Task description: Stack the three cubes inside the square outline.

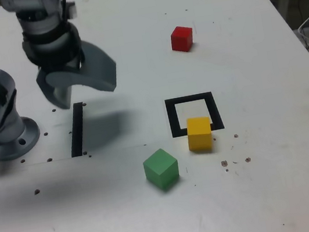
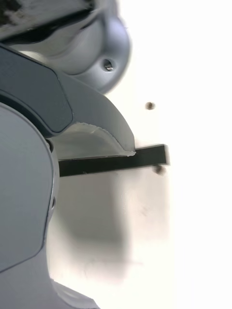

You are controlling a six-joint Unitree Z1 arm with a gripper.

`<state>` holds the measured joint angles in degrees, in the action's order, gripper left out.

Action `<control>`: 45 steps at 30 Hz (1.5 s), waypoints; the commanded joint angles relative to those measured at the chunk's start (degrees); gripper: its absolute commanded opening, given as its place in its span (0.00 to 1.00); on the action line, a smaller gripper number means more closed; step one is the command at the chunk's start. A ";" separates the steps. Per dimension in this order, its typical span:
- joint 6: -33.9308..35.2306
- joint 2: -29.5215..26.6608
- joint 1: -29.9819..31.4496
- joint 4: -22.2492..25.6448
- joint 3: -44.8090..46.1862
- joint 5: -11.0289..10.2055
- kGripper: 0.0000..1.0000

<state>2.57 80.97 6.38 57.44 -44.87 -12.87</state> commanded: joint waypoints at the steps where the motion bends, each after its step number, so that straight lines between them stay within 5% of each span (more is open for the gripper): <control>1: -0.70 -0.25 -0.07 0.15 -0.84 -0.85 0.99; 10: -0.80 0.94 -0.66 0.68 -2.90 -0.26 0.99; 14: -2.80 2.04 -3.93 5.32 -6.86 1.54 0.99; 19: -14.84 7.91 -13.35 15.88 -17.56 3.45 0.99; 23: -25.97 13.68 -19.74 18.97 -25.37 3.98 0.99; 32: -41.76 25.12 -27.11 19.58 -39.41 3.16 1.00; 45: -50.24 38.02 -33.88 20.38 -56.08 -0.48 0.99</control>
<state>-47.34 117.89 -27.39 77.65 -99.88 -13.20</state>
